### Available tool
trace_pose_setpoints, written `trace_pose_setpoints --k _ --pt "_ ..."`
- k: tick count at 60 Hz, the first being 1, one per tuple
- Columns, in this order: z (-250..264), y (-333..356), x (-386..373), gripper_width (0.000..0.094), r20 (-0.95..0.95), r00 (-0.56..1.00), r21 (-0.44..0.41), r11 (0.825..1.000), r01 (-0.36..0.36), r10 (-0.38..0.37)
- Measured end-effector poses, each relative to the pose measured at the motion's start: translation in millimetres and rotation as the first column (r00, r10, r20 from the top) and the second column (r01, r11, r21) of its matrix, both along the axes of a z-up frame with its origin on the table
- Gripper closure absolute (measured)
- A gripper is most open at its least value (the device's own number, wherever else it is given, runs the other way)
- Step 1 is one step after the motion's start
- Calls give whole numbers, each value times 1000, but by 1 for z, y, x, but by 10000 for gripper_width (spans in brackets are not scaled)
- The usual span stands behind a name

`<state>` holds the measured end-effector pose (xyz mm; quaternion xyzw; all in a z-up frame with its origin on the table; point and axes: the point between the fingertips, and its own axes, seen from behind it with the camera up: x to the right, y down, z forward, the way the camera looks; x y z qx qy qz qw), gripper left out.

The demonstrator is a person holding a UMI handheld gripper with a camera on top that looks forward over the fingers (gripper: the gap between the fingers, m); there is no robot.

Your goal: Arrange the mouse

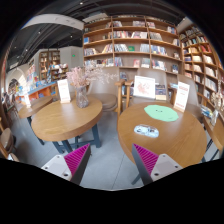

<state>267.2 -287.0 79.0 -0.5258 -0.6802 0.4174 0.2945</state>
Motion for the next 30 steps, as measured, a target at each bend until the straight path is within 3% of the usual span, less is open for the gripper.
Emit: trace_pose_setpoints --k 19,30 --pt "-21 97 -62 83 7 989 54 988 144 -145" --pt "-37 129 -88 82 17 981 74 979 190 -192"
